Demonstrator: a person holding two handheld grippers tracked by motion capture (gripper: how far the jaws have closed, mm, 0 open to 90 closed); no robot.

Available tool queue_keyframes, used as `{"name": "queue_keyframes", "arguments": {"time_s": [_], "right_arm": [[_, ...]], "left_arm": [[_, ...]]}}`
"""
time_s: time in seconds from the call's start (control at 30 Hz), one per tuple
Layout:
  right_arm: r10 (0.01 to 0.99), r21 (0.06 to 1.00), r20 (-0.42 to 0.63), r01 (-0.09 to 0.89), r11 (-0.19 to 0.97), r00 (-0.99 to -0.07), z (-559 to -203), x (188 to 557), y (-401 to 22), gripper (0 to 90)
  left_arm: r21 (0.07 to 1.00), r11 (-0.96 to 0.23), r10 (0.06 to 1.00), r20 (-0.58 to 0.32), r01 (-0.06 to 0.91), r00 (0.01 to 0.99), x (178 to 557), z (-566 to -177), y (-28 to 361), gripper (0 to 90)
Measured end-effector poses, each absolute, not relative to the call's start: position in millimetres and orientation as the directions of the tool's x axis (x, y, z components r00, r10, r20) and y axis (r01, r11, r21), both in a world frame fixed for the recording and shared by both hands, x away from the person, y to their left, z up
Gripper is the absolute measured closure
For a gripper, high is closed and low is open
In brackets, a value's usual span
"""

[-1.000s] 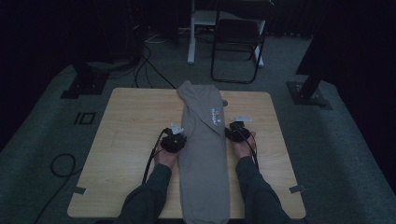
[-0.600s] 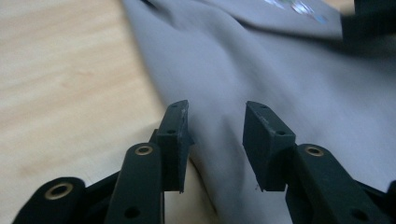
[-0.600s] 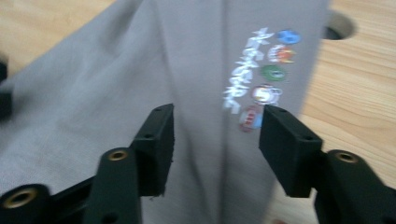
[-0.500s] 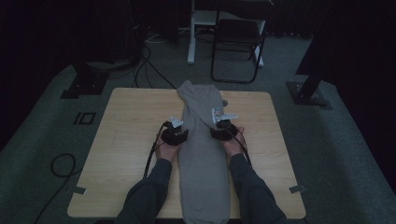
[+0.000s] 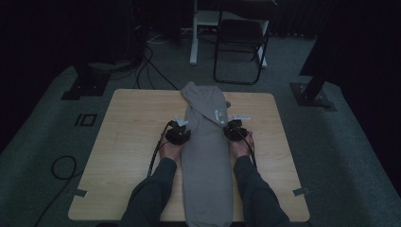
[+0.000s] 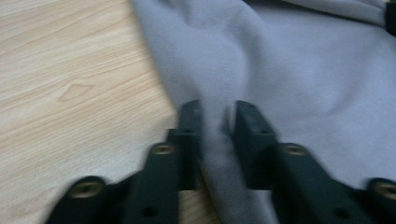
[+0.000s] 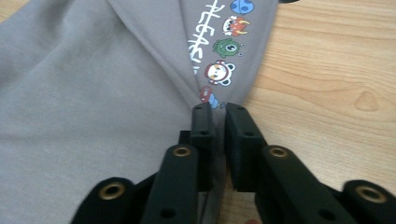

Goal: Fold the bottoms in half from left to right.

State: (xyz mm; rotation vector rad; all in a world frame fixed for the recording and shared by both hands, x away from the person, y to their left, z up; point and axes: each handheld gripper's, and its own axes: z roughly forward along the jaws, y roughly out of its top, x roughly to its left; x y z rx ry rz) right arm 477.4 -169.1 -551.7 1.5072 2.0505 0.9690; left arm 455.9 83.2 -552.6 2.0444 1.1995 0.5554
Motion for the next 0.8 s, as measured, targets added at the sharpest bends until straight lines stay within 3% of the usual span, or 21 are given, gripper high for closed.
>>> {"name": "queue_keyframes", "arguments": {"time_s": [0.2,0.43,0.67,0.77,0.8], "right_arm": [[0.932,0.730,0.110,0.665,0.161,-0.346,-551,469,-172,87.5],[0.884,0.733,0.077,0.627,0.264,-0.462,-552,425,-167,87.2],[0.854,0.716,0.085,0.628,0.306,-0.513,-550,385,-168,86.7],[0.845,0.707,0.081,0.628,0.326,-0.529,-549,375,-169,86.6],[0.835,0.700,0.061,0.620,0.354,-0.547,-547,368,-168,80.0]], "left_arm": [[0.736,-0.334,0.868,-0.002,0.589,0.496,439,-552,97,82.5],[0.734,-0.352,0.856,0.001,0.581,0.517,392,-552,115,82.0],[0.721,-0.347,0.843,-0.040,0.599,0.537,347,-551,118,81.7],[0.716,-0.351,0.838,-0.046,0.603,0.543,341,-550,117,79.5],[0.720,-0.390,0.823,-0.008,0.574,0.568,332,-546,115,70.7]]}}
